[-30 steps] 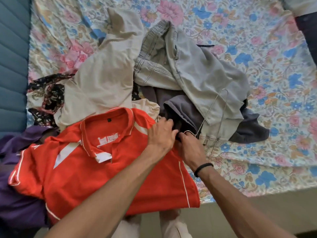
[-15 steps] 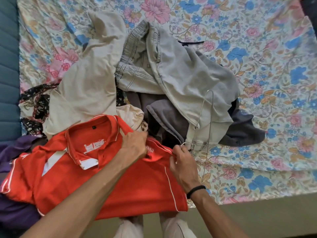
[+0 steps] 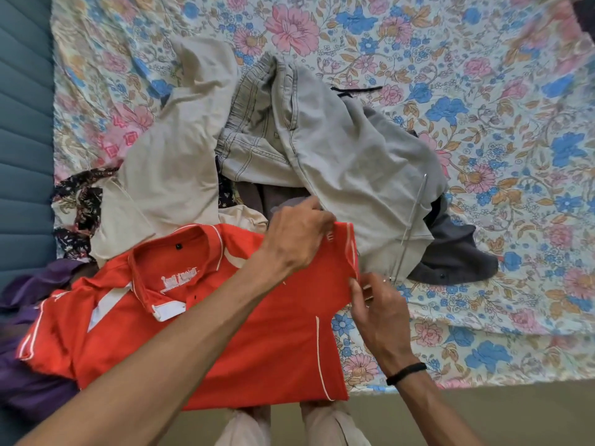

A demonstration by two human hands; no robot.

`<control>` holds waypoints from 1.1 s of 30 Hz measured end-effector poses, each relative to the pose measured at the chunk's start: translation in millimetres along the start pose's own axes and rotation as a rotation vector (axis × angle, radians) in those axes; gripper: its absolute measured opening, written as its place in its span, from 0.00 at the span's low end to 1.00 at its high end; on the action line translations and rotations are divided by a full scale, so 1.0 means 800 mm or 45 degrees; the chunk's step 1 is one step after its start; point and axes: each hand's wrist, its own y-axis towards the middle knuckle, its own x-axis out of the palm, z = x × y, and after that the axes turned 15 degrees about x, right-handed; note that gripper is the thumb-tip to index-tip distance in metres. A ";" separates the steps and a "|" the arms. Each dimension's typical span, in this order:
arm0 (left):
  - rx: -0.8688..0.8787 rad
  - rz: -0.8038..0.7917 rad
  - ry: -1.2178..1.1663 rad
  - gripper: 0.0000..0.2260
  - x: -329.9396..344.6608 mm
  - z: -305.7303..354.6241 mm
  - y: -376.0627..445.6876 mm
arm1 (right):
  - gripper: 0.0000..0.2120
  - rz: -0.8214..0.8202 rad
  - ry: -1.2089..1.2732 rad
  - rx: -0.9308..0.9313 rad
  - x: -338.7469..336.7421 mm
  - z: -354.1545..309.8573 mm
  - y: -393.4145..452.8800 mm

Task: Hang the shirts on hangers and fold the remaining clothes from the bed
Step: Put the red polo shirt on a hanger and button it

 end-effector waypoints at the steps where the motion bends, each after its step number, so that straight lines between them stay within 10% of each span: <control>1: -0.031 -0.061 0.018 0.11 0.011 0.009 0.017 | 0.09 0.043 0.018 0.023 -0.008 -0.001 0.002; 6: -0.253 -0.043 -0.197 0.07 0.064 0.023 0.046 | 0.25 0.255 -0.031 -0.069 -0.067 -0.021 0.011; 11: -0.440 0.324 -0.793 0.09 0.051 0.023 0.009 | 0.29 -0.102 0.054 -0.289 -0.111 -0.073 0.000; 17: -0.995 0.985 -1.618 0.13 0.026 0.015 -0.091 | 0.31 -0.773 0.689 0.082 -0.078 -0.155 0.003; 21: -1.128 1.577 -1.909 0.09 -0.021 -0.039 -0.157 | 0.14 -1.086 1.371 0.689 -0.004 -0.184 0.009; 25: -1.093 1.606 -2.073 0.07 -0.061 -0.086 -0.223 | 0.09 -1.245 1.387 1.020 0.048 -0.205 0.012; 30: -1.237 1.628 -2.182 0.11 -0.079 -0.113 -0.291 | 0.15 -1.534 1.201 0.782 0.058 -0.257 -0.017; 33: -1.454 1.536 -2.264 0.09 -0.077 -0.116 -0.315 | 0.16 -1.427 0.914 0.162 0.055 -0.306 -0.048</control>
